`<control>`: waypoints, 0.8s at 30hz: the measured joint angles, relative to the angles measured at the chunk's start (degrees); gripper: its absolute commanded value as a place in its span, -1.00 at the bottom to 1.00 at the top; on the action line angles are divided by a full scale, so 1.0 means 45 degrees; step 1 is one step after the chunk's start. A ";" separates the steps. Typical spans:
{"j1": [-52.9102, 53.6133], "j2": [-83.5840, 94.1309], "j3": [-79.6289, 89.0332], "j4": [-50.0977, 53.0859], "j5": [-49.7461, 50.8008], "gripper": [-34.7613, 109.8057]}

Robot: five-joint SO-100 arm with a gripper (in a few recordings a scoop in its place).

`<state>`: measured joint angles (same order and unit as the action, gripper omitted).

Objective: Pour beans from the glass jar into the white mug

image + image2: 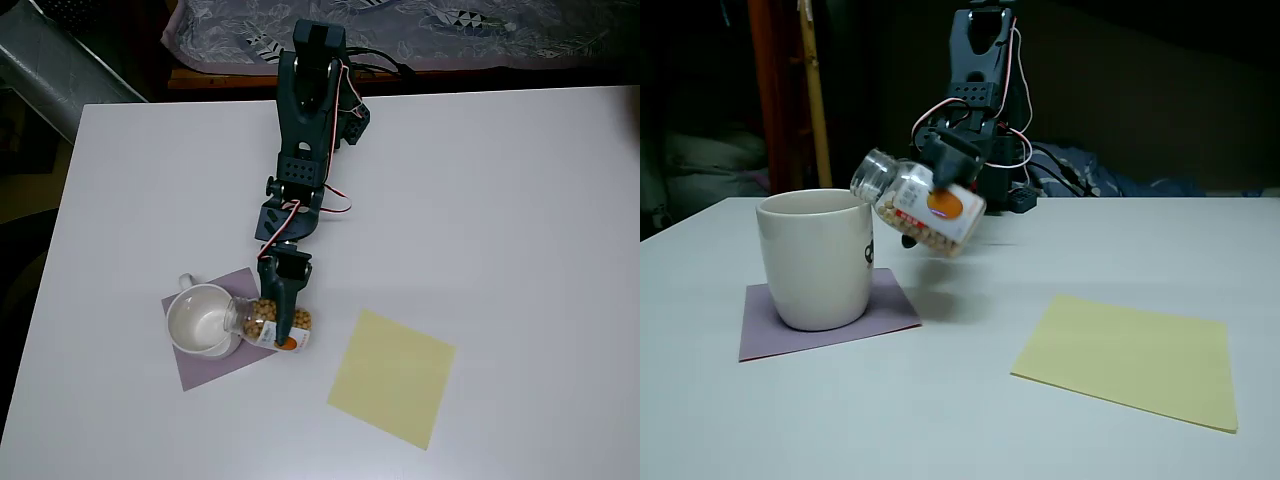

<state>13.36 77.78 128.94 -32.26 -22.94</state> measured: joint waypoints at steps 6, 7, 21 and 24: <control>0.0137 0.0273 -0.0586 0.0781 0.3516 -0.52; 0.0156 0.0273 -0.0684 0.0918 0.3828 -0.52; 0.0508 0.0820 -0.1133 0.2090 0.7852 -0.52; 0.0527 0.1016 -0.1191 0.2422 0.8594 -0.52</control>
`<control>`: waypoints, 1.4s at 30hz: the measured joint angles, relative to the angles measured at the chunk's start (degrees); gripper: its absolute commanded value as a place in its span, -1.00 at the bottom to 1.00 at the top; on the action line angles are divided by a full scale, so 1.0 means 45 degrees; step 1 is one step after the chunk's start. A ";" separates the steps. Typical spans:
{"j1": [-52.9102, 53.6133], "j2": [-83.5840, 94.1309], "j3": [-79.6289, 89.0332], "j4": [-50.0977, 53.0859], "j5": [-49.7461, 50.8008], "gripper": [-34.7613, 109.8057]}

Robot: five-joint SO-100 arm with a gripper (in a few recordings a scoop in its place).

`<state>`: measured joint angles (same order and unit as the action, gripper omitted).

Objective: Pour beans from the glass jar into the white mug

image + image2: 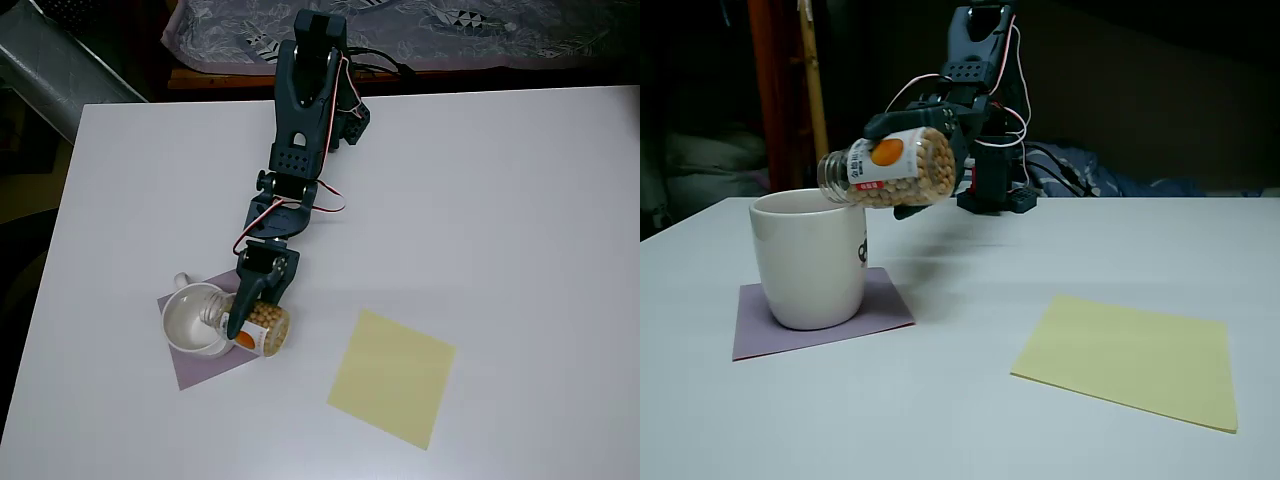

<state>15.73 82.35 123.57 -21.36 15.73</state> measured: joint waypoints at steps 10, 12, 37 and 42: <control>0.0000 0.0176 -0.0020 0.0332 0.0742 -0.52; 0.0000 0.0195 -0.0020 0.0332 0.0781 -0.52; -0.0762 0.1602 0.0508 0.1074 -1.0527 -0.52; -0.1484 0.2852 0.1855 0.0566 -1.4902 -0.52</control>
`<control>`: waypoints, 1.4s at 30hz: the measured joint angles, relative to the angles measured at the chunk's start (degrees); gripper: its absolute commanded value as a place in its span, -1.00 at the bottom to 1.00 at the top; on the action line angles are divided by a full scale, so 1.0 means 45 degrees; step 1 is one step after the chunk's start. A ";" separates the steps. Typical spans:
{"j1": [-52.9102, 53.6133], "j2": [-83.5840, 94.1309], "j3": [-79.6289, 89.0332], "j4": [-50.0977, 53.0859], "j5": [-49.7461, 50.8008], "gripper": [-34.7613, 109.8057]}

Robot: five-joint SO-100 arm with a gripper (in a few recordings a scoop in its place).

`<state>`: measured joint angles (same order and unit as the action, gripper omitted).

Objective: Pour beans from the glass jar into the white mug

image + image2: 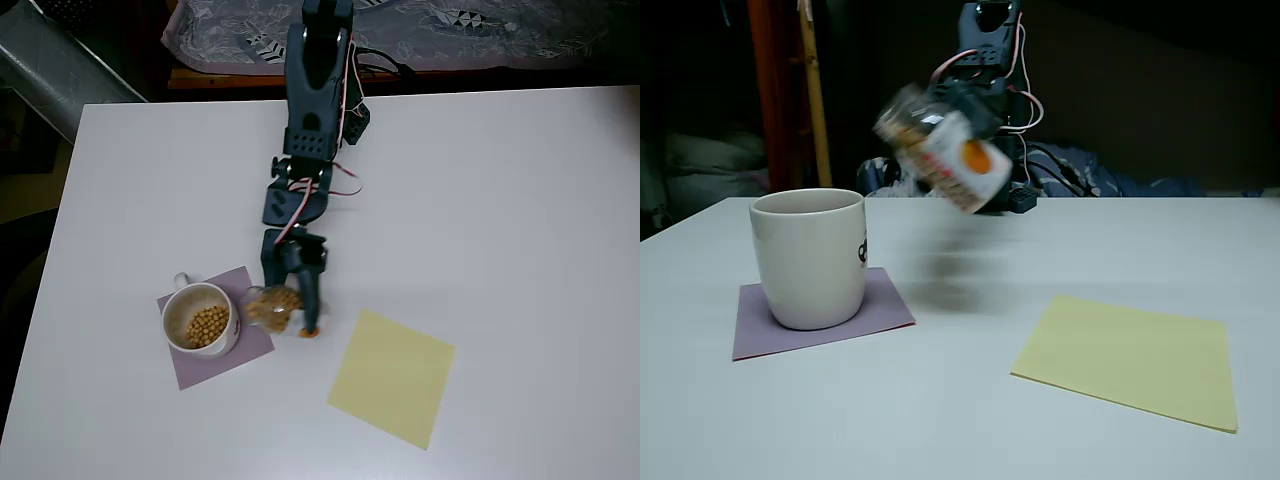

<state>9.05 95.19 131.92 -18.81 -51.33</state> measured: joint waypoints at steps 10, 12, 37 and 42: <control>-0.1758 -0.0469 0.4512 -0.6250 -0.7246 -0.48; -0.2090 -0.1660 0.4180 -0.7129 -0.7715 -0.47; -0.3945 -1.1992 -0.6289 -0.7949 -0.8555 0.09; -0.3809 -1.1973 -0.5664 -0.8750 -0.8496 0.23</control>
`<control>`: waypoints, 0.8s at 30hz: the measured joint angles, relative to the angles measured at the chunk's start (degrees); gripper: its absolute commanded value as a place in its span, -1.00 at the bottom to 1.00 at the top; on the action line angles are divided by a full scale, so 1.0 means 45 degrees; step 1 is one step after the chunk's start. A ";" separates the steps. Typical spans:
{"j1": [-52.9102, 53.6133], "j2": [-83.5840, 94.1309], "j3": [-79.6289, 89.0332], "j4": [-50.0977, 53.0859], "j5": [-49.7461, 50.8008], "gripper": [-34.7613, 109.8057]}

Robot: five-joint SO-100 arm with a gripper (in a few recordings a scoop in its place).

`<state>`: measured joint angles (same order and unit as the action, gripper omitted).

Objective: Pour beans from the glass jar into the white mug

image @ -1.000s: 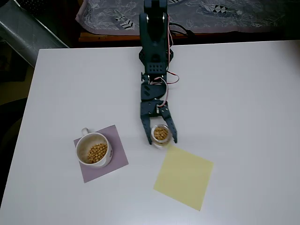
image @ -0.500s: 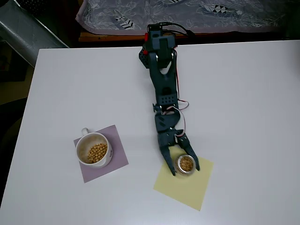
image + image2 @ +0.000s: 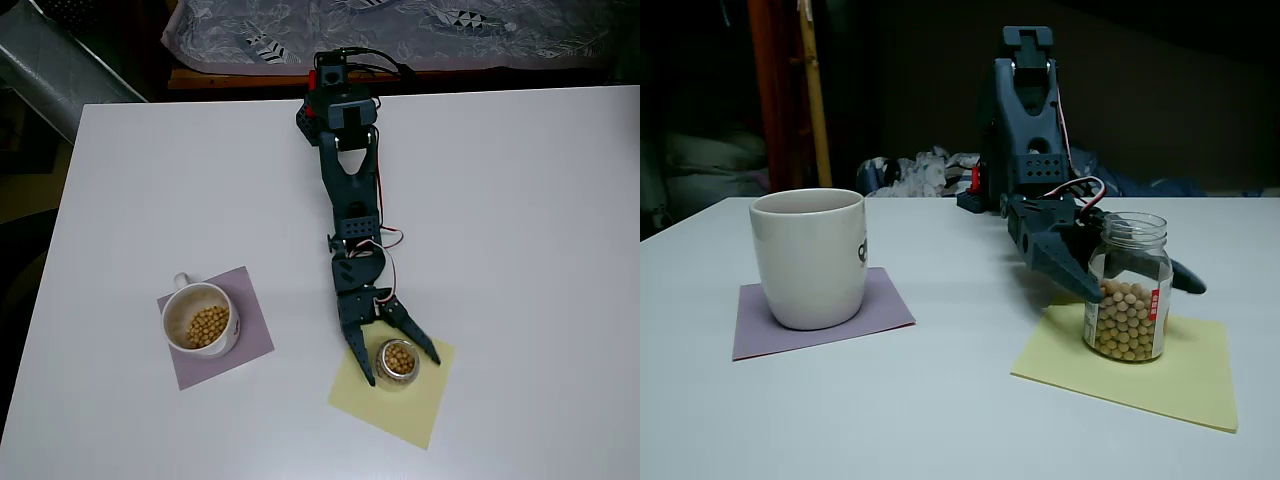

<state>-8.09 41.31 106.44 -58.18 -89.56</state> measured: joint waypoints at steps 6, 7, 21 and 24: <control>0.0430 0.3359 0.3340 -0.0840 0.1641 0.30; 0.0547 0.4395 0.4180 -0.0840 0.2129 0.29; 0.3613 2.2227 1.5469 0.6035 1.0566 0.08; 0.4062 2.6816 1.6094 1.0996 1.2480 -0.02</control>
<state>10.20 161.98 178.86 -8.70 -33.40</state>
